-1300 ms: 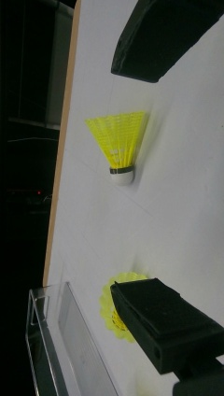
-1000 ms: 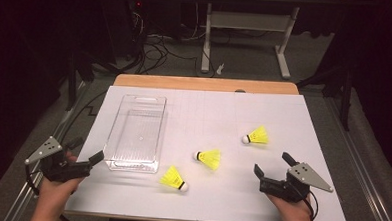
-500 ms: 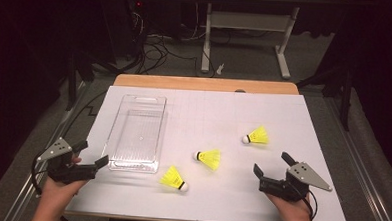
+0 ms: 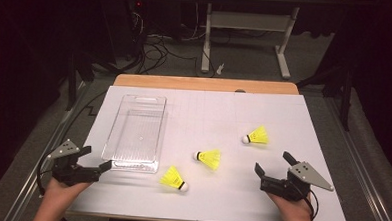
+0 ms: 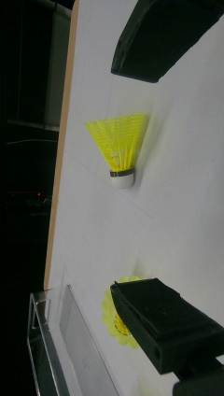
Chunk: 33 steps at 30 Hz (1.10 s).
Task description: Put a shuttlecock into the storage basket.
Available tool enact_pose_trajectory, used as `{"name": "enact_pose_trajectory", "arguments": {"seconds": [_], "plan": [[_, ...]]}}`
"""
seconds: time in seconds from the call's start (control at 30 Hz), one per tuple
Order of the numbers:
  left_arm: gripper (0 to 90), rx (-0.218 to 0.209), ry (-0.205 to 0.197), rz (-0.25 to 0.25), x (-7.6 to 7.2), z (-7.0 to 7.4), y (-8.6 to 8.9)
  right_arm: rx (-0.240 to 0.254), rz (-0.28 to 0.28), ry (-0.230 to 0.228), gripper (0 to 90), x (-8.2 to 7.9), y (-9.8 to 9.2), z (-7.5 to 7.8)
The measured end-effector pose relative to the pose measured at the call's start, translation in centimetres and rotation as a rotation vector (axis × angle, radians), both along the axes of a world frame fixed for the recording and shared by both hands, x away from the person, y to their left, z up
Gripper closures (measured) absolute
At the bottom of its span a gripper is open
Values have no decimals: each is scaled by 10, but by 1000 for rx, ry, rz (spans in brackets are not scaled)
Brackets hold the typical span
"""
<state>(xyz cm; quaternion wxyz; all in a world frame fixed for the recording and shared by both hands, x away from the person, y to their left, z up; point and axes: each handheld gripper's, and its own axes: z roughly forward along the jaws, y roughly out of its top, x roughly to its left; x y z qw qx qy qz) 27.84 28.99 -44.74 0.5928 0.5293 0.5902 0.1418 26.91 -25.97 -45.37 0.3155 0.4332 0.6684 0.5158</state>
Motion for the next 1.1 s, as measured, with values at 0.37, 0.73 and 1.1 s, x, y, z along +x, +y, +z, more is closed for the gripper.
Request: {"name": "enact_pose_trajectory", "arguments": {"seconds": [0.37, 0.73, 1.1], "plan": [[4, 68, 119, -27, 0, -13, -7, 5, -9, 6, 1, 2, -2, 0], [6, 96, 192, -28, 3, -18, -12, 35, 17, 13, 1, 3, 0, 3], [6, 97, 282, -25, 7, -17, -16, -5, 31, 21, 1, 1, 5, -1]]}}
